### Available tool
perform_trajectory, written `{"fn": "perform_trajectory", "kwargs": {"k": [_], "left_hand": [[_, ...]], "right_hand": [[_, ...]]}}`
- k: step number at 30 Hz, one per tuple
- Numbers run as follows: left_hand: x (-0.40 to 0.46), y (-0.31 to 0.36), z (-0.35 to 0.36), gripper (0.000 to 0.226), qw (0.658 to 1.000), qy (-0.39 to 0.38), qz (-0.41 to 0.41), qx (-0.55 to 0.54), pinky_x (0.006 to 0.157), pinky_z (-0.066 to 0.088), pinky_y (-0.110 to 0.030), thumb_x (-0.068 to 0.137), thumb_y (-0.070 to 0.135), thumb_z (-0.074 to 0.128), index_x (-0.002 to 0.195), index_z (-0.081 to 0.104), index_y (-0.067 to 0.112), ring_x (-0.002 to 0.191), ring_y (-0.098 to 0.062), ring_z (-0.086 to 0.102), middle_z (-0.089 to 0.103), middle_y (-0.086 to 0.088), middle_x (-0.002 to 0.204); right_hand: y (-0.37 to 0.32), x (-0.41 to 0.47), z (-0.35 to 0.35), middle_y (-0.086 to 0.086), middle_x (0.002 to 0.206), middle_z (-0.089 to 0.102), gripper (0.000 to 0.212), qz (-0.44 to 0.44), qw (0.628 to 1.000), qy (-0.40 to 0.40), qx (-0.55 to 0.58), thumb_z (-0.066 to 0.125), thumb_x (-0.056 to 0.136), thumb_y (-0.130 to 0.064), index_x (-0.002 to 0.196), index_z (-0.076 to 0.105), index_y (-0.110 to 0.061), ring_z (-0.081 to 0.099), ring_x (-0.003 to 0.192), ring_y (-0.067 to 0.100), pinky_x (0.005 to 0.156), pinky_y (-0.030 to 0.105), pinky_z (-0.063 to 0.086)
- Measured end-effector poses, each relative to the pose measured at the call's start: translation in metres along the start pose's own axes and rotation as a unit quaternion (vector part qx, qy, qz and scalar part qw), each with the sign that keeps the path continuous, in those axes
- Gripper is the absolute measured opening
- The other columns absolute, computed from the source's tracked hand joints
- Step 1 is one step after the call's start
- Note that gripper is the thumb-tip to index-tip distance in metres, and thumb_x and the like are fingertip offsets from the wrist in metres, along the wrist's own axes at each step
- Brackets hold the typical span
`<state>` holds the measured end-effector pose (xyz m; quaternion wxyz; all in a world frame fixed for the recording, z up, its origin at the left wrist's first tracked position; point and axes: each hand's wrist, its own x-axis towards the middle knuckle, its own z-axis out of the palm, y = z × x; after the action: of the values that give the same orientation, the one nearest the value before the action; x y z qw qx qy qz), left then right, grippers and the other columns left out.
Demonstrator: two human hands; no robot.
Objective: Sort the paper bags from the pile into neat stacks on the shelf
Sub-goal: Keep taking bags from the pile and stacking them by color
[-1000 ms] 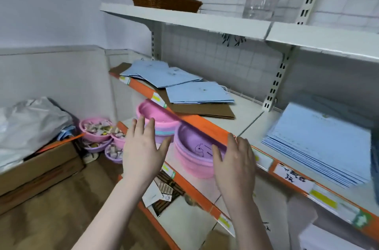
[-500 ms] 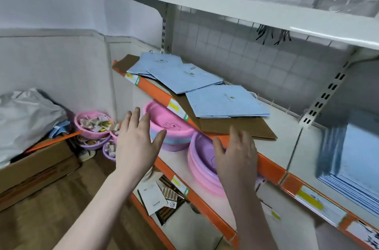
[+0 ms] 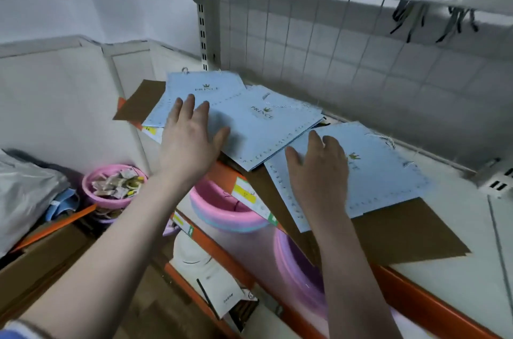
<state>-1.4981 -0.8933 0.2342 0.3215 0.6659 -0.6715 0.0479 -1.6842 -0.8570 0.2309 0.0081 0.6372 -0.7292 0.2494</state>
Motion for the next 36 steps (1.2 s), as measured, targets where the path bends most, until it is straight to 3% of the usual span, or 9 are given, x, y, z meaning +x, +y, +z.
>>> {"fn": "perform_trajectory", "kwargs": {"k": [6,10,17,20,24,28,32,36], "left_hand": [[0.061,-0.017,0.034,0.062,0.998,-0.054,0.036,-0.009,0.115,0.009,-0.036,0.092,0.04,0.052,0.14,0.039,0.004,0.142,-0.033,0.016,0.025,-0.019,0.152],[0.096,-0.018,0.058,0.066,0.987,-0.142,0.073,-0.014,0.117,0.011,-0.039,0.093,0.048,0.045,0.144,0.032,0.009,0.143,-0.03,0.013,0.021,-0.015,0.154],[0.137,-0.033,0.09,0.069,0.955,-0.279,0.094,-0.023,0.098,0.033,-0.043,0.086,0.062,0.042,0.132,0.039,0.01,0.125,-0.037,0.036,0.042,-0.021,0.134],[0.141,-0.033,0.094,0.078,0.954,-0.276,0.109,-0.04,0.097,0.033,-0.042,0.083,0.063,0.049,0.136,0.036,0.008,0.126,-0.036,0.037,0.042,-0.021,0.135],[0.152,-0.039,0.094,0.082,0.955,-0.263,0.077,-0.117,0.1,0.03,-0.04,0.073,0.06,0.066,0.131,0.041,0.007,0.125,-0.036,0.038,0.043,-0.022,0.133],[0.157,-0.048,0.095,0.087,0.929,-0.256,0.029,-0.265,0.094,0.043,-0.045,0.054,0.063,0.068,0.125,0.05,0.016,0.113,-0.031,0.052,0.054,-0.012,0.125],[0.157,-0.051,0.088,0.076,0.894,-0.243,-0.009,-0.377,0.088,0.05,-0.047,0.051,0.052,0.068,0.118,0.051,0.022,0.104,-0.027,0.058,0.059,-0.005,0.116],[0.157,-0.052,0.075,0.056,0.857,-0.221,-0.029,-0.465,0.083,0.052,-0.049,0.056,0.035,0.07,0.105,0.045,0.028,0.095,-0.021,0.061,0.06,-0.001,0.108]], "right_hand": [[-0.025,0.028,0.02,0.013,0.143,0.035,0.059,0.026,0.999,-0.021,-0.023,0.038,0.097,-0.043,0.144,0.027,-0.01,0.028,0.134,0.027,0.109,0.035,0.024],[-0.036,0.032,0.027,0.014,0.134,0.042,0.061,0.06,0.995,-0.037,-0.067,0.036,0.096,-0.047,0.143,0.029,-0.008,0.036,0.126,0.03,0.102,0.036,0.029],[-0.056,0.037,0.046,0.012,0.128,0.05,0.067,0.151,0.979,-0.067,-0.122,0.031,0.095,-0.057,0.139,0.034,-0.008,0.043,0.122,0.03,0.099,0.036,0.033],[-0.066,0.037,0.06,0.013,0.119,0.056,0.06,0.161,0.979,-0.025,-0.124,0.036,0.095,-0.055,0.124,0.047,-0.004,0.047,0.115,0.031,0.095,0.038,0.036],[-0.075,0.039,0.071,0.013,0.112,0.058,0.057,0.181,0.977,0.009,-0.113,0.038,0.094,-0.053,0.117,0.052,-0.003,0.049,0.109,0.031,0.094,0.037,0.036],[-0.08,0.038,0.073,0.011,0.116,0.054,0.051,0.195,0.977,0.027,-0.075,0.046,0.093,-0.047,0.122,0.047,-0.005,0.046,0.111,0.028,0.095,0.032,0.032],[-0.087,0.037,0.069,0.01,0.128,0.048,0.063,0.229,0.972,0.05,-0.025,0.049,0.092,-0.046,0.14,0.031,-0.008,0.041,0.119,0.027,0.098,0.032,0.03],[-0.092,0.037,0.07,0.011,0.113,0.052,0.056,0.276,0.953,0.11,0.05,0.056,0.089,-0.042,0.132,0.041,-0.01,0.047,0.107,0.03,0.091,0.037,0.037]]}}
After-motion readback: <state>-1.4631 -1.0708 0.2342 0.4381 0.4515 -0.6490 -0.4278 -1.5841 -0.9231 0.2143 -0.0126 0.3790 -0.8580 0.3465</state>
